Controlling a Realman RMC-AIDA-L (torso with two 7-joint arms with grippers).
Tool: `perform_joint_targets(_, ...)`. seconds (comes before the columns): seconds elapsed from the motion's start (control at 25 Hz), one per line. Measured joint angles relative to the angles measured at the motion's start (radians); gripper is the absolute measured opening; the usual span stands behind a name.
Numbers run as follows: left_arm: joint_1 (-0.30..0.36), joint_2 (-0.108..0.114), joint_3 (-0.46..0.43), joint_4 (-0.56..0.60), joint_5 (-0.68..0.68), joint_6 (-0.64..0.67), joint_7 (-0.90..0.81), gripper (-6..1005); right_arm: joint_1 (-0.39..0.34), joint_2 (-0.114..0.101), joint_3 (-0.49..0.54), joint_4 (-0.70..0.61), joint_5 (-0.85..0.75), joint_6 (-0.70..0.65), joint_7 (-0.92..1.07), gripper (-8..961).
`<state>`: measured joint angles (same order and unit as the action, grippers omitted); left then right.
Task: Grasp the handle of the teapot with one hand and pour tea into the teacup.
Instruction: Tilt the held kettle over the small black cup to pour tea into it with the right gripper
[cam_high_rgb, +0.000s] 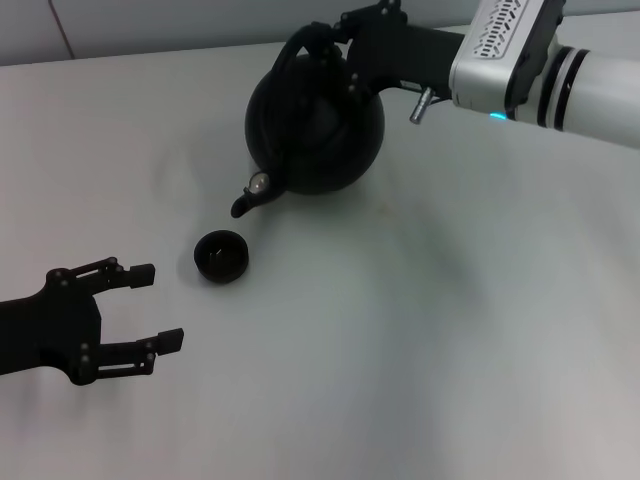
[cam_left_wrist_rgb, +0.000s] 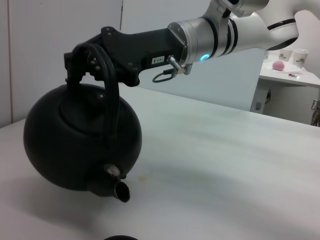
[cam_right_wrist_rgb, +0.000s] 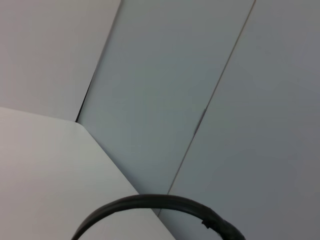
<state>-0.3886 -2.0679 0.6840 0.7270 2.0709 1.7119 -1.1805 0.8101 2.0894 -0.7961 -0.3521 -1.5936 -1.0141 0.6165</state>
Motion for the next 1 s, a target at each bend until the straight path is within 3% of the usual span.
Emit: perform_joint_targets(1.0,-0.028,0.0,0.0,0.0,-0.003,-0.041,-0.041,861,0.029,0.0,-0.103,-0.049,0.0,0.043,0.0,90)
